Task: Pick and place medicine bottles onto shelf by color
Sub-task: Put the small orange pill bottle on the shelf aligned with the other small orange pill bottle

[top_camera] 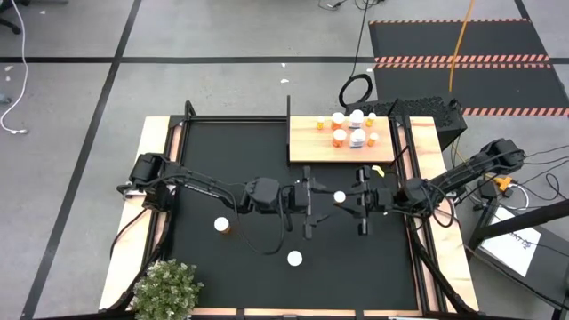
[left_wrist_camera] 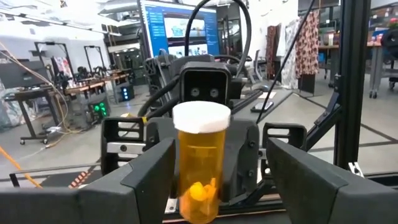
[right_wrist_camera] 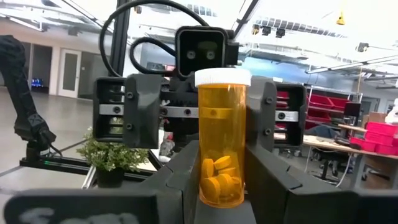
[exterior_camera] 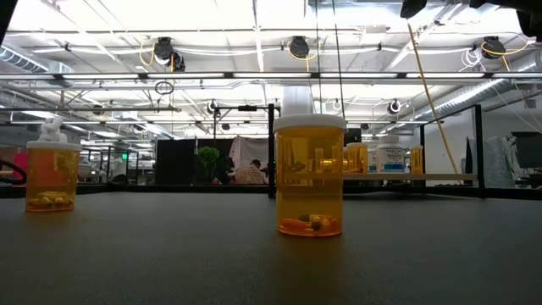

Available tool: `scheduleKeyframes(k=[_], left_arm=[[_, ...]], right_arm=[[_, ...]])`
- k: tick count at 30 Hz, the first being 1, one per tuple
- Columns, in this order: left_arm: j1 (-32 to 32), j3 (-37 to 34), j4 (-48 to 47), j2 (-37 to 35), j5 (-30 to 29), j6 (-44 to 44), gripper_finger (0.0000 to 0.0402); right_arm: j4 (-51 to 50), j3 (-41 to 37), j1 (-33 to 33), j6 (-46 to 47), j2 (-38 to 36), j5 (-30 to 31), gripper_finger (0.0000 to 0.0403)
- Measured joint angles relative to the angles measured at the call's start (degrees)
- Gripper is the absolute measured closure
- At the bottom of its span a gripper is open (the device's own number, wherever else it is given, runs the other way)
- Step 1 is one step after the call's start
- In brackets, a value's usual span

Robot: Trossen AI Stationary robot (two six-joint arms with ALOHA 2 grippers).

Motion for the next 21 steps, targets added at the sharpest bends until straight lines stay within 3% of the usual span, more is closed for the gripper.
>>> scheduleKeyframes(k=[5,15,21], left_arm=[[0.0,0.0,0.0,0.0,0.0,0.6,0.0162],[0.7,0.0,-0.8,-0.1,0.6,0.1,0.0261],[1.1,0.0,-2.0,-0.2,1.0,-0.2,0.0286]], right_arm=[[-0.8,0.0,-0.7,0.7,0.0,0.0,0.03],[-1.3,0.0,-1.1,1.3,0.0,-0.3,0.03],[-1.5,0.0,-1.1,1.2,0.0,-0.2,0.03]])
